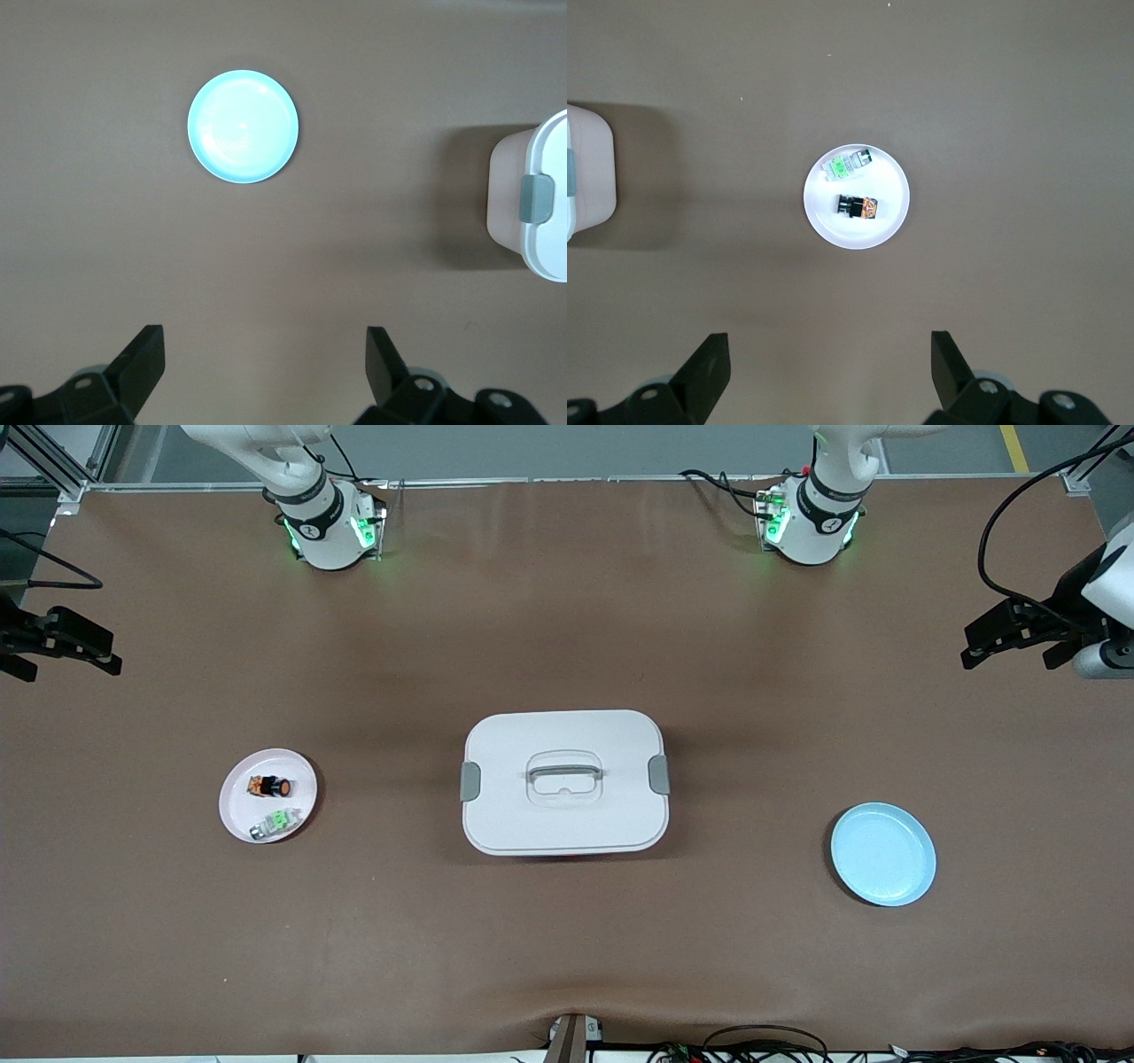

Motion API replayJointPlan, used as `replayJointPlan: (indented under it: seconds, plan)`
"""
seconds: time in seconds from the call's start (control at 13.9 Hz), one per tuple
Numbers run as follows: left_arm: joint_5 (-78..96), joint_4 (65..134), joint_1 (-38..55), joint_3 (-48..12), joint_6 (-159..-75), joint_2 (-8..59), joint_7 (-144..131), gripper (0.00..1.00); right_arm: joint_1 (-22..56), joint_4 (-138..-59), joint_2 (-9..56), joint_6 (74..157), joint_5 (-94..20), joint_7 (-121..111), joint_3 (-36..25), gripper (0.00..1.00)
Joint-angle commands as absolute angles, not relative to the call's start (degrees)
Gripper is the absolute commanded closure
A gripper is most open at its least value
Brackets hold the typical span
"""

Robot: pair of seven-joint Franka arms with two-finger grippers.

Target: Transfer orange switch to right arm and place

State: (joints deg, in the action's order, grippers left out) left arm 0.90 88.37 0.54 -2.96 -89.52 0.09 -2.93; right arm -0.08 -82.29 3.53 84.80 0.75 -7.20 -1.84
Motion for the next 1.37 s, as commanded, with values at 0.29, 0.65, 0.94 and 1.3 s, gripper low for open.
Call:
replayJointPlan:
  seconds: [0.29,0.65,0.94,1.3]
  plan:
    - [-0.09,87.19,0.53,-3.25,-88.24,0.44,-2.64,0.0,-0.17,-79.01,3.34,84.11,-1.49,-7.38,-1.93,0.0]
    - [-0.09,87.19,0.53,-3.25,-88.24,0.44,-2.64,0.0,-0.26,-79.28,3.34,84.46,-3.51,-8.09,-2.37,0.0]
    - [-0.09,87.19,0.53,-3.25,-88.15,0.44,-2.64,0.0,0.53,-79.37,3.34,84.11,-2.55,-7.56,-2.9,0.0]
    - [-0.09,87.19,0.53,-3.25,-88.24,0.53,-2.64,0.0,0.18,-79.19,3.25,83.67,-3.16,-7.3,-3.25,0.0]
